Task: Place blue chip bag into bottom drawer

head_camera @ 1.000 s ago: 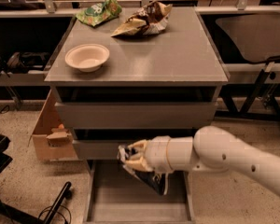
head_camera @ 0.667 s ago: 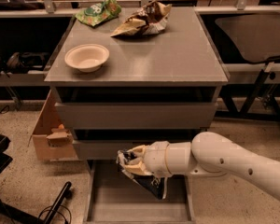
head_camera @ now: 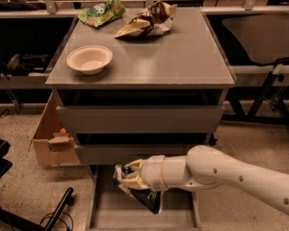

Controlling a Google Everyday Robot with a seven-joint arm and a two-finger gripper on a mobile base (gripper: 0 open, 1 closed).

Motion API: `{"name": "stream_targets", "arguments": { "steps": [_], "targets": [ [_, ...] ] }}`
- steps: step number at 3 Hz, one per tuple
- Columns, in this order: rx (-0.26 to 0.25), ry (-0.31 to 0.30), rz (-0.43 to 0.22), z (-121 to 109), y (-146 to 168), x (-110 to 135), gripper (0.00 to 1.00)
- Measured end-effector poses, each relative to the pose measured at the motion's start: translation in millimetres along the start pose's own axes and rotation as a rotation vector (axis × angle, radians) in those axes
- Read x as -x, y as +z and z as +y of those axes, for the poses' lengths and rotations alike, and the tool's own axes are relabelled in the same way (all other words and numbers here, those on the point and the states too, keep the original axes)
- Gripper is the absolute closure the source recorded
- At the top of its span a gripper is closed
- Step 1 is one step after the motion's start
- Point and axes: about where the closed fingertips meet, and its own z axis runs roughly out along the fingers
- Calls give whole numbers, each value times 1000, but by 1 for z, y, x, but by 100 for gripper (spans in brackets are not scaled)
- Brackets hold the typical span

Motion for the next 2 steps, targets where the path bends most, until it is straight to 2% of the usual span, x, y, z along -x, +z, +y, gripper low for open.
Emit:
{"name": "stream_targets", "arguments": {
  "steps": [1, 2],
  "targets": [
    [38, 78, -35, -7, 65, -44, 100],
    [27, 140, -65, -40, 122, -91, 100]
  ]
}}
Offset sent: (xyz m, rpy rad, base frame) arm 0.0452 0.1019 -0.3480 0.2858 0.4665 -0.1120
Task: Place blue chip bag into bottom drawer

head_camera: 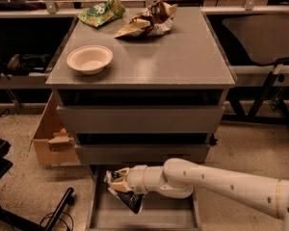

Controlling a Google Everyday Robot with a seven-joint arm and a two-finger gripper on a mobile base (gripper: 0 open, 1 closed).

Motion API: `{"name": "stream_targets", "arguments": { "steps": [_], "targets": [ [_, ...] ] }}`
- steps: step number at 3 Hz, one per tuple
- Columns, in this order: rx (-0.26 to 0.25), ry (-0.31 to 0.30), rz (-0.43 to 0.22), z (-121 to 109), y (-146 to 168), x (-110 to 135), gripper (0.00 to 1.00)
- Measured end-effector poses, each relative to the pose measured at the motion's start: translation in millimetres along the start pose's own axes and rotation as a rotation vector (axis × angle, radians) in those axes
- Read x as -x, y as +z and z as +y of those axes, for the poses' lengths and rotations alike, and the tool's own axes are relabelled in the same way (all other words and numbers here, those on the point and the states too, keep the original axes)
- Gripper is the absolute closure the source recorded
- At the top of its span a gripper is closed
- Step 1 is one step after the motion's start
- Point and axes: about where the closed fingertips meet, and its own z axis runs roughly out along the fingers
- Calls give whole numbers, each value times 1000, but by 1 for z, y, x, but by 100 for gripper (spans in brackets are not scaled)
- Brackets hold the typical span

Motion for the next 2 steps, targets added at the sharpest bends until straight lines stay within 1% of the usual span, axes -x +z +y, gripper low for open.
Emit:
{"name": "stream_targets", "arguments": {
  "steps": [1, 2],
  "targets": [
    [-6, 90, 3, -29, 44, -64, 100],
    [16, 235, 40, -29, 79, -153, 100]
  ]
}}
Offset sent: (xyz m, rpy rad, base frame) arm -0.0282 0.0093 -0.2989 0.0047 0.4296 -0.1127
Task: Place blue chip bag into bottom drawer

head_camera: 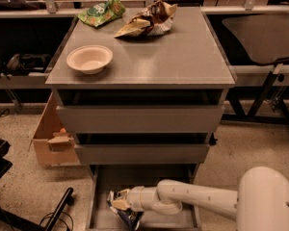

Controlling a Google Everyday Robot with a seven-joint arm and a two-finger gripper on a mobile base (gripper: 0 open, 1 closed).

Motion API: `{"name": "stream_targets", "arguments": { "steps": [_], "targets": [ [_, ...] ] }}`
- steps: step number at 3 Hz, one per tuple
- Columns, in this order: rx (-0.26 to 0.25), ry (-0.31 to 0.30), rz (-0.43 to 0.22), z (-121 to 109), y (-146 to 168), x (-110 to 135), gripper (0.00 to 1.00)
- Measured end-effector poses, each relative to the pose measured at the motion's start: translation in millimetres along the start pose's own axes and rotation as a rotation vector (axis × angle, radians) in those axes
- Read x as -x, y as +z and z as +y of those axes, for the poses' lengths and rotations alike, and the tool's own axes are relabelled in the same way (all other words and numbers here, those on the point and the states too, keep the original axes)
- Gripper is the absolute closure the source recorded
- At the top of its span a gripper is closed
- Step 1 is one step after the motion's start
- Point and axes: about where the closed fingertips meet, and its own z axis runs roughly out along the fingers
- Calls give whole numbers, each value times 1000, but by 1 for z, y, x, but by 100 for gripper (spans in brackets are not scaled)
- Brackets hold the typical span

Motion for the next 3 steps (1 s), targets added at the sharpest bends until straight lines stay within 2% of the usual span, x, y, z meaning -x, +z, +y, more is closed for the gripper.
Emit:
{"name": "stream_targets", "arguments": {
  "steps": [1, 2, 3],
  "targets": [
    [0, 189, 21, -8, 25, -96, 100],
    [-8, 235, 25, -25, 31, -124, 100],
    [-10, 238, 24, -28, 31, -124, 82]
  ]
}}
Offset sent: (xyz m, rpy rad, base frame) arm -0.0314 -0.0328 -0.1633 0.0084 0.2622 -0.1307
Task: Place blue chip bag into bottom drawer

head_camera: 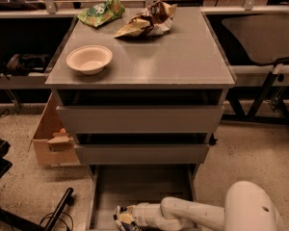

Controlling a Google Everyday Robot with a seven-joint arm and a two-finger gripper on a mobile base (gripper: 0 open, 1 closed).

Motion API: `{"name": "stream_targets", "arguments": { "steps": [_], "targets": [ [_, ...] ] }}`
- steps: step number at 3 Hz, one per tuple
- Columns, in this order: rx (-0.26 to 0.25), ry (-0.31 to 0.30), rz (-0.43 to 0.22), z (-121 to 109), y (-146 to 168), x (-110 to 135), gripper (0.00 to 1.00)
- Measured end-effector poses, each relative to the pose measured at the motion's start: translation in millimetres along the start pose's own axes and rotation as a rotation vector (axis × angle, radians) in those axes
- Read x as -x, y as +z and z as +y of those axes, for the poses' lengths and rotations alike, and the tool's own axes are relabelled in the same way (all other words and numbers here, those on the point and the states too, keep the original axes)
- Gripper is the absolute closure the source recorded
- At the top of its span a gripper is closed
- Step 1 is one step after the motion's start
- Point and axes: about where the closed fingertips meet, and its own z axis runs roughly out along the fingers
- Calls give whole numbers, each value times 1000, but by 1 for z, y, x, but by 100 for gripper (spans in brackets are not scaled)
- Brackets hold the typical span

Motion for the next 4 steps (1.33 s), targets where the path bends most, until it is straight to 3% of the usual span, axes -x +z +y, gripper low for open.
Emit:
{"name": "stream_targets", "arguments": {
  "steps": [3, 4],
  "targets": [
    [0, 0, 0, 0, 0, 0, 12],
    [-14, -22, 4, 10, -11, 10, 0]
  ]
}}
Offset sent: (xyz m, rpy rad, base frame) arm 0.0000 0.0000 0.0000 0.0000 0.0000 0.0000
